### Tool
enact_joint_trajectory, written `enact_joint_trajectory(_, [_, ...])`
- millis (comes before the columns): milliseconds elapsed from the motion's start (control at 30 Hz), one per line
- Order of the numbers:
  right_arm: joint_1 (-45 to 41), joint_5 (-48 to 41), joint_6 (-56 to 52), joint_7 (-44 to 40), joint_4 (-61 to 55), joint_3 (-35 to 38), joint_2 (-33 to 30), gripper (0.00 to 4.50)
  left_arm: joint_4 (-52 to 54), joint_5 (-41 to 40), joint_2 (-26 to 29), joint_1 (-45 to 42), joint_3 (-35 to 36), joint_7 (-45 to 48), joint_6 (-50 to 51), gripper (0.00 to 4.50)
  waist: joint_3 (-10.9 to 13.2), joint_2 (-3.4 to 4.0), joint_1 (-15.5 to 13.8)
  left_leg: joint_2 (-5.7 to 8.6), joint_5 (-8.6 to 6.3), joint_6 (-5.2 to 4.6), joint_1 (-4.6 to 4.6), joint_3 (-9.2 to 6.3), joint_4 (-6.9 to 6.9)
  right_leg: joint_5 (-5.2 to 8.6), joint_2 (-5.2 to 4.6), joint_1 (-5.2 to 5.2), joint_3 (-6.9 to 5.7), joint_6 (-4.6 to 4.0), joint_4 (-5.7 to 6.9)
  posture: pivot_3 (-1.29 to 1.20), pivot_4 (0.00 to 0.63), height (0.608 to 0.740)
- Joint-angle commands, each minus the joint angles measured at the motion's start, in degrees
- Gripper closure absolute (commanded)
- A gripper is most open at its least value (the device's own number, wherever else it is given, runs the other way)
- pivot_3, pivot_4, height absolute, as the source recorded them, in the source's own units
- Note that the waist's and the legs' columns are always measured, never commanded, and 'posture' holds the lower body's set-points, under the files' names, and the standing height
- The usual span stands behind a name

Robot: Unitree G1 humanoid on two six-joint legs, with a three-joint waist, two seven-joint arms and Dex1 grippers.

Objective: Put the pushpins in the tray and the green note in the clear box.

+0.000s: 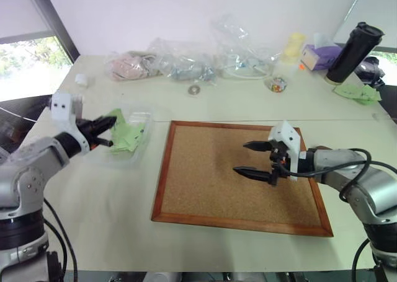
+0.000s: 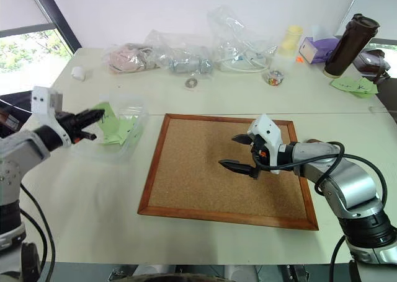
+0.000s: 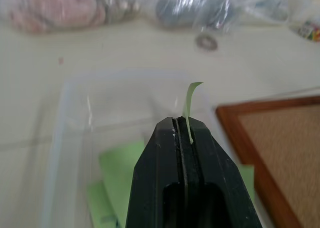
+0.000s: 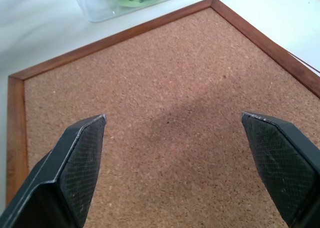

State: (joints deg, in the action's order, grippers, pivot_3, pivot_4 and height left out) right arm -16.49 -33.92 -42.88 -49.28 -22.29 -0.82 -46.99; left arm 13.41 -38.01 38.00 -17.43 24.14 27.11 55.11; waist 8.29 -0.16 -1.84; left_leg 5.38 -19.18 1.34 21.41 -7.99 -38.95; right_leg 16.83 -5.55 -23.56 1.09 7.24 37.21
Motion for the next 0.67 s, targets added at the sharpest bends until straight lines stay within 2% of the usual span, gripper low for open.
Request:
enact_joint_trajectory(33, [-0.20,0.99,1.68,-0.23,-0.54,0.71,0.22,0.00,0.56,-0.73,-0.11,0.18,0.05,1.52,-1.97,2.96,0.00,0.00,-0.20,0.00,0.00,0.00,0.01,0.00,-0.01,0.00,0.00,0.00,0.00,0.00,0.00,0.00,0.150,0.740])
enact_joint_trajectory(167, [0.96,1.78,2.05,-0.36,-0.83,1.60,-0.50,0.00,1.17,-0.79,1.70,0.91,-0.52,4.46,-2.54,0.88,0.00,0.00,-0.15,0.00,-0.01,0.00,0.00,0.00,0.00,0.00,0.00,-0.01,0.01,0.00,0.00,0.00,0.150,0.740])
enact_joint_trajectory(233, [1.85,1.74,1.88,-0.65,-1.29,2.69,-1.41,0.00,3.18,-4.40,2.77,0.27,0.95,7.36,-1.20,0.04,0.00,0.00,-0.12,0.00,-0.01,0.00,0.00,0.01,0.01,0.00,0.00,-0.02,0.02,0.00,0.00,0.00,0.150,0.740])
enact_joint_trajectory(367, [4.15,0.87,0.96,-1.38,-2.44,5.99,-4.00,0.00,8.26,-11.93,5.77,-1.53,2.05,11.92,1.53,0.04,0.01,0.00,-0.26,0.00,-0.01,-0.01,0.03,0.01,-0.02,0.00,-0.02,-0.01,0.03,0.00,-0.02,0.00,0.150,0.740])
enact_joint_trajectory(467, [5.58,0.82,0.89,-1.82,-2.92,7.43,-5.29,0.00,10.03,-14.06,6.61,-2.48,0.72,11.45,2.39,0.04,0.01,0.02,-0.18,0.00,-0.01,-0.01,-0.01,0.01,0.01,0.00,-0.01,0.02,0.03,0.00,-0.01,0.00,0.150,0.740])
enact_joint_trajectory(533, [7.86,-0.01,0.04,-2.49,-4.61,10.11,-6.78,0.00,13.06,-17.30,6.57,-4.82,-2.94,12.90,3.59,0.04,0.02,0.02,-0.17,0.00,-0.01,-0.01,-0.01,0.01,0.03,0.00,-0.01,0.00,0.04,0.00,-0.01,0.00,0.150,0.740])
enact_joint_trajectory(667, [9.53,-1.83,-1.78,-2.59,-6.94,13.38,-8.26,0.00,17.20,-16.96,8.42,-3.83,-10.32,18.53,2.36,0.04,0.02,0.02,-0.21,0.01,-0.02,-0.02,0.01,0.04,0.00,0.00,-0.02,0.03,0.08,0.00,-0.03,0.00,0.150,0.740])
